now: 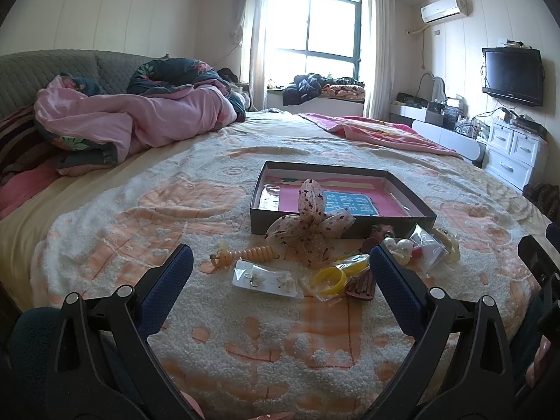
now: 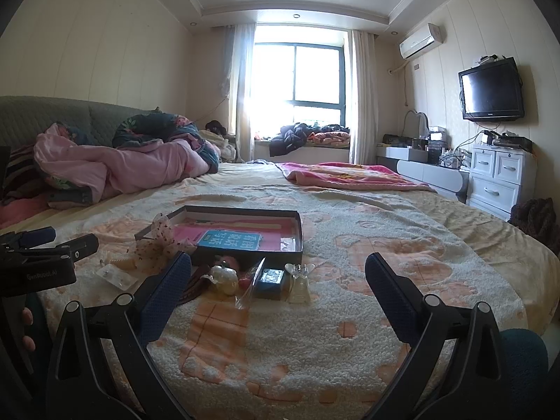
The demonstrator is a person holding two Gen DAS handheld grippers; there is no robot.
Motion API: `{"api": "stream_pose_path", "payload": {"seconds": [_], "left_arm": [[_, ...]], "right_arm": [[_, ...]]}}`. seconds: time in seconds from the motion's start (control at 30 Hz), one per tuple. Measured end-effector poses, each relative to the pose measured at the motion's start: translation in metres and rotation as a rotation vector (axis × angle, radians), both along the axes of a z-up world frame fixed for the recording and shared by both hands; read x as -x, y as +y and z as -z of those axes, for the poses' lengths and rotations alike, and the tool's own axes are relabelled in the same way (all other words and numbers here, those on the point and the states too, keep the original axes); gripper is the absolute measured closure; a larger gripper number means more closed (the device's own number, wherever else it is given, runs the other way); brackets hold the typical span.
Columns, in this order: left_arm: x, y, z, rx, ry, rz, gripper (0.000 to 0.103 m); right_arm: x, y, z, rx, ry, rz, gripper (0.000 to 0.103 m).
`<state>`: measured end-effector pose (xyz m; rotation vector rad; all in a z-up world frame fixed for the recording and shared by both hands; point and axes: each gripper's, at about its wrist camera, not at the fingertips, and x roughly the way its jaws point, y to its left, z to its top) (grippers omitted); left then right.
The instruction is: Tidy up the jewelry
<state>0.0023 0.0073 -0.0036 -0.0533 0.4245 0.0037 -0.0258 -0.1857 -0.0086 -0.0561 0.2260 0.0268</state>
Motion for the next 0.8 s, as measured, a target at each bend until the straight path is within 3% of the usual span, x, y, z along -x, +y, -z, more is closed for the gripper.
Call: {"api": "stream_pose_path", "payload": {"seconds": [0.8], "left_arm": [[-0.006,0.015,-0.001,0.037,0.022,-0.053,0.010]], "right_arm": [[-0.023,0.026,0.004,0.037,0.061,-0.110,0.006]]}}
